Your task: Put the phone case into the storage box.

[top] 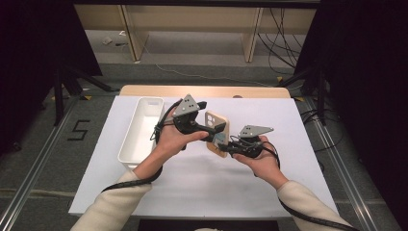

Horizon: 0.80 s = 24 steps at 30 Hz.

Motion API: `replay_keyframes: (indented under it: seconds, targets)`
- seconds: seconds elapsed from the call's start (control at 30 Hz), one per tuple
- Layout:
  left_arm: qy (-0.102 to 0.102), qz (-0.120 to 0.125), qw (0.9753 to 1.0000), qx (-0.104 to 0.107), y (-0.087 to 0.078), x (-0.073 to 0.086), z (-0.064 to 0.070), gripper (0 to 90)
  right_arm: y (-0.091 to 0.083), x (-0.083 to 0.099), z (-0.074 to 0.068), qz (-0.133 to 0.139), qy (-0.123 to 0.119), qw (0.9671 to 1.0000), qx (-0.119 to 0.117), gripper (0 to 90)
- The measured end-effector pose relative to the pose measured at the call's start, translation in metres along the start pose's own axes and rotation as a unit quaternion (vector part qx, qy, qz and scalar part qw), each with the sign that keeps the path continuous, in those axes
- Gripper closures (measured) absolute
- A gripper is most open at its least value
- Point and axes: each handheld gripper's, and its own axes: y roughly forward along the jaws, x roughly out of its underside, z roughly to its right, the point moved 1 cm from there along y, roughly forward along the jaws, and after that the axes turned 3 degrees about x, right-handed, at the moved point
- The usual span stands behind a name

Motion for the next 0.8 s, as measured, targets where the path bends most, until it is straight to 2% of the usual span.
replay_keyframes:
  seconds: [0.1, 0.17, 0.5, 0.8]
  targets:
    - [-0.003, -0.008, 0.9997, -0.021, 0.005, 0.005, 0.002, 0.0, 0.001, -0.001, -0.001, 0.003, 0.007, 0.9999, 0.013, 80.5]
    - [-0.012, -0.012, 0.9993, -0.032, 0.007, 0.008, 0.003, 0.0, 0.002, -0.001, -0.002, 0.002, 0.006, 0.9998, 0.019, 80.5]
    - [-0.026, -0.022, 0.9984, -0.045, 0.013, 0.013, 0.006, 0.0, 0.003, -0.003, -0.006, 0.005, 0.003, 0.9996, 0.029, 80.5]
    - [-0.035, -0.02, 0.9975, -0.058, 0.014, 0.015, 0.006, 0.9, 0.006, -0.002, -0.01, 0.006, -0.001, 0.9993, 0.038, 80.5]
